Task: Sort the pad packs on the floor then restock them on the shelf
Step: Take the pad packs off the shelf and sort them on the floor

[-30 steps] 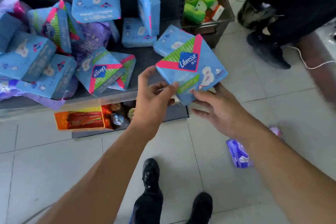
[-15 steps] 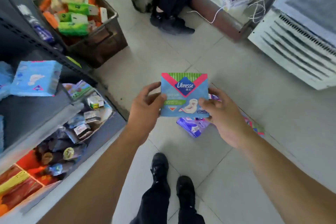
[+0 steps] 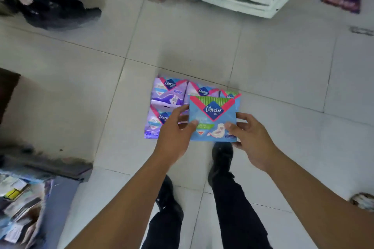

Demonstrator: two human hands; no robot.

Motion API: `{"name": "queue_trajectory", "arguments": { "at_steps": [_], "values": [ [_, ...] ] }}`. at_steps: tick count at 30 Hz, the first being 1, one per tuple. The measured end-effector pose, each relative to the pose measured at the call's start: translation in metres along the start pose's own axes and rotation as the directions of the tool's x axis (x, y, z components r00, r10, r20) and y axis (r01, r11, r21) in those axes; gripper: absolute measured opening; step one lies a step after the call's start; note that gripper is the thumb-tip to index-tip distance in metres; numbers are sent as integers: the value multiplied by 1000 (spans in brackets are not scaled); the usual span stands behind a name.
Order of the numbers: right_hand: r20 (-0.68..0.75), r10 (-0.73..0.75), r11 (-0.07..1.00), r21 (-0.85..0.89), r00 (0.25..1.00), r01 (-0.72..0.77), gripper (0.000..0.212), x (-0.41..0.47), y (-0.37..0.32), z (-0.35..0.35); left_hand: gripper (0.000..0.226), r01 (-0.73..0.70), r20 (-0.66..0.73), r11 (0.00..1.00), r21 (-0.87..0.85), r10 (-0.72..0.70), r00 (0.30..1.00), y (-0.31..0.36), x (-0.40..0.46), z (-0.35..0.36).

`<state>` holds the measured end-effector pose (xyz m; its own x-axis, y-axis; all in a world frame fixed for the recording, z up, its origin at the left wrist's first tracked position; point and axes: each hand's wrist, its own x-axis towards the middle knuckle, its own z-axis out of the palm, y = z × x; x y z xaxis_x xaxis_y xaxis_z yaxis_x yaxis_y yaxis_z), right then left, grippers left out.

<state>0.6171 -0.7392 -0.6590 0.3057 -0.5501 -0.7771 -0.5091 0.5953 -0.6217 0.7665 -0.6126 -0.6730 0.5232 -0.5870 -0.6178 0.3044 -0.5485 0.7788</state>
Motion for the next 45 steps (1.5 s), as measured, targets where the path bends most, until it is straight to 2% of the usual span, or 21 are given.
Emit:
{"name": "queue_trajectory", "arguments": {
  "at_steps": [4,7,10,13,17,20,23,29,39,45],
  "values": [
    [-157,44,997,73,987,-32,23,72,16,-54,36,-24,35,964,264,15,999,-17,61,59],
    [-246,71,995,87,967,-51,23,156,42,-92,36,-72,34,869,490,64,997,-45,122,101],
    [-262,97,994,71,960,-81,29,245,80,-120,38,-131,89,744,655,97,991,-83,184,142],
    [-244,128,992,35,961,-123,32,313,122,-133,39,-164,116,658,735,116,986,-113,231,172],
    [-250,137,990,18,959,-137,33,368,160,-137,40,-188,135,649,737,131,982,-141,271,195],
    [-255,117,993,16,960,-116,32,390,171,-133,46,-203,144,660,724,143,979,-150,285,202],
    [-264,83,996,-11,961,-89,30,402,177,-128,42,-223,147,665,712,169,974,-154,291,205],
    [-294,34,981,-171,955,-88,35,402,176,-125,41,-229,153,681,695,171,973,-148,294,211],
    [-282,48,970,-214,958,-112,40,403,175,-123,44,-193,117,673,714,157,981,-148,291,201],
    [-314,-6,923,-368,949,-116,46,392,162,-127,34,-181,98,638,748,164,982,-143,286,186]
  ]
}}
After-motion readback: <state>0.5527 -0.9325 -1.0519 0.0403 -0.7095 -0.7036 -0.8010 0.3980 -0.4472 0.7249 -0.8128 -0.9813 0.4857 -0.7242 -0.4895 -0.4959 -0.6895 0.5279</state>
